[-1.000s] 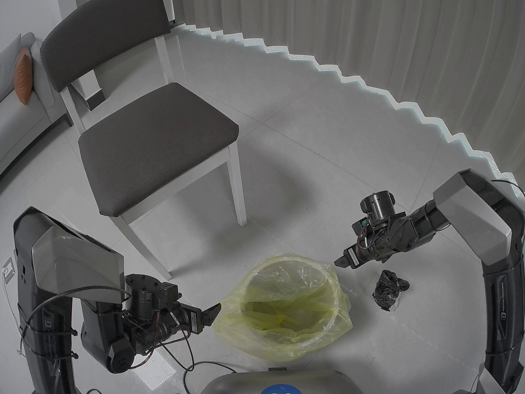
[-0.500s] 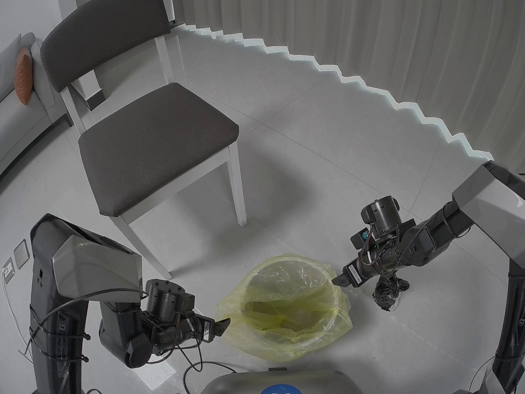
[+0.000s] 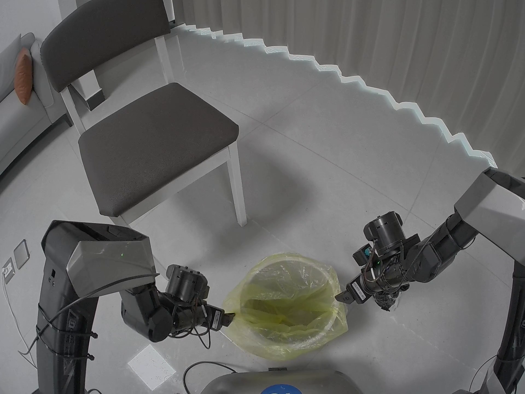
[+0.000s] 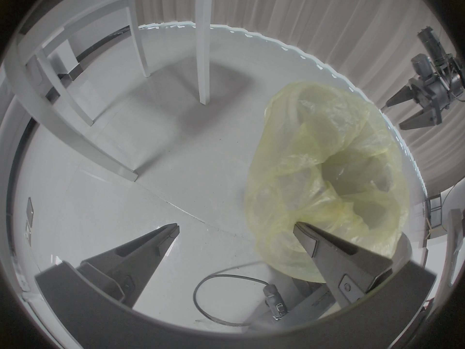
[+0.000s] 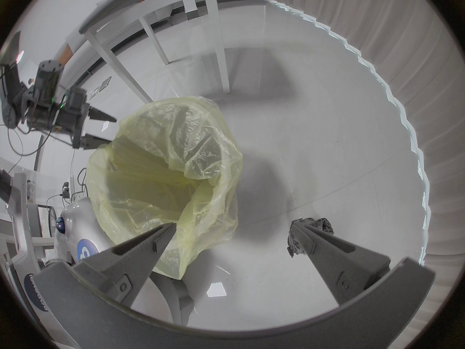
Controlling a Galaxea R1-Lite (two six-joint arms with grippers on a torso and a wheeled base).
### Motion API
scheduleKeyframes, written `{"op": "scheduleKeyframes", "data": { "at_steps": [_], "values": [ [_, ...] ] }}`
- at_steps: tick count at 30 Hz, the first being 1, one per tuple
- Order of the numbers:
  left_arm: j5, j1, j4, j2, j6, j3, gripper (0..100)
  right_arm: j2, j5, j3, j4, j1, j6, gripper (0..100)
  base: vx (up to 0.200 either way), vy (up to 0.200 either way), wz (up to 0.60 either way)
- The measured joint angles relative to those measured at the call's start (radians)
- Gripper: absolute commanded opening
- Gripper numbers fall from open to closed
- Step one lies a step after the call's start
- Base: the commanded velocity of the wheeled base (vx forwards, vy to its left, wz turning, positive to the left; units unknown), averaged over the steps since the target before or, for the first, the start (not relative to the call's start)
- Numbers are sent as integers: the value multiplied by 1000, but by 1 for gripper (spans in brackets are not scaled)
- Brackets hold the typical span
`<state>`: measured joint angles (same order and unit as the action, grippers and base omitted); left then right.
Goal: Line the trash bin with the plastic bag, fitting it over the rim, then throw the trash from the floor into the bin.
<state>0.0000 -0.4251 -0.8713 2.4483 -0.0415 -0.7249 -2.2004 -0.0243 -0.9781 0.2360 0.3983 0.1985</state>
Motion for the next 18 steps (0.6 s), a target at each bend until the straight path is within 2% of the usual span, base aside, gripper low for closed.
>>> {"op": "scheduleKeyframes", "data": {
  "at_steps": [9, 18],
  "values": [
    [0, -5, 213, 23, 30, -229, 100, 8, 8, 29, 5, 11, 5, 100, 0, 0, 0],
    [0, -6, 184, 32, 28, -241, 100, 9, 9, 54, 4, 42, 5, 100, 0, 0, 0]
  ]
}}
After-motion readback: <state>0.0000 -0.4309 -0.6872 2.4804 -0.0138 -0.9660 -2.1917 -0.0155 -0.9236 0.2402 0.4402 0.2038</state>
